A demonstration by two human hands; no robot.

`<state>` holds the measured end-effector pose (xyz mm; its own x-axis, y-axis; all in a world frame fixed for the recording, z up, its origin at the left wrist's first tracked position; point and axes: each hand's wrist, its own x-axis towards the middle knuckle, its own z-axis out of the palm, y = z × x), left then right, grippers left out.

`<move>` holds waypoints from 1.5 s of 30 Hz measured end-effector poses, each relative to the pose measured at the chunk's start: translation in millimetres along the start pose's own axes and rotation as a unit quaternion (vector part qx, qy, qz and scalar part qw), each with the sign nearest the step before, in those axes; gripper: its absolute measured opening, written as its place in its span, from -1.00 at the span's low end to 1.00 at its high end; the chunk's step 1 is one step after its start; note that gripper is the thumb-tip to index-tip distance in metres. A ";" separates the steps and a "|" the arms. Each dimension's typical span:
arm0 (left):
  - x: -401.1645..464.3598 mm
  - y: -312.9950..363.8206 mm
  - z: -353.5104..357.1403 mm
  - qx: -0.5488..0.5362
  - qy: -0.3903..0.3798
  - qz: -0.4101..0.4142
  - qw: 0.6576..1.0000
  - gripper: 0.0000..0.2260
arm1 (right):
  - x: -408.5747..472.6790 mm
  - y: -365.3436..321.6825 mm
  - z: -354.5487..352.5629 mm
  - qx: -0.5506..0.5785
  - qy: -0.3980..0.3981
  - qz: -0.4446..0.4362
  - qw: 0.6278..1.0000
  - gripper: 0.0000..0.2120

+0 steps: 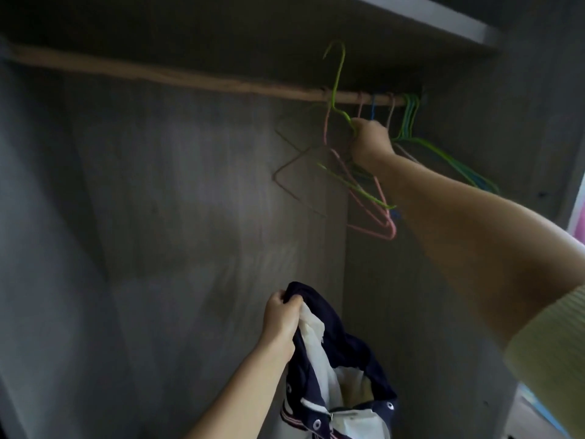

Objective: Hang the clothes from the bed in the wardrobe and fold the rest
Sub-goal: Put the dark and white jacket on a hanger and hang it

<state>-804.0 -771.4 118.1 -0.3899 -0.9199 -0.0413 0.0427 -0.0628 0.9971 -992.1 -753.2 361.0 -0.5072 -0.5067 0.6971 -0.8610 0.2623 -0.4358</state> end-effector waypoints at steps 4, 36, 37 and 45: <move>-1.8 8.1 -0.5 -0.003 -0.005 0.000 1.000 -0.93 | -35.9 -23.7 -5.5 0.116 0.038 0.017 0.992 -0.63; -186.3 63.0 -34.4 0.113 -0.137 0.040 0.983 -0.73 | -397.5 -11.0 -136.2 0.697 0.148 0.160 0.683 -0.54; -188.3 64.3 -34.8 0.111 -0.139 0.040 0.983 -0.73 | -400.5 -10.8 -139.6 0.693 0.152 0.150 0.689 -0.54; -198.4 72.3 -21.5 0.096 -0.204 0.047 0.973 -0.81 | -417.9 -7.7 -145.1 0.638 0.161 0.079 0.748 -0.56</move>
<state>-703.8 -601.8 197.0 -0.7272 -0.6852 0.0407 -0.0608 0.1233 0.9905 -779.1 -424.3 155.7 -0.7591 -0.2737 0.5906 -0.1553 -0.8050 -0.5726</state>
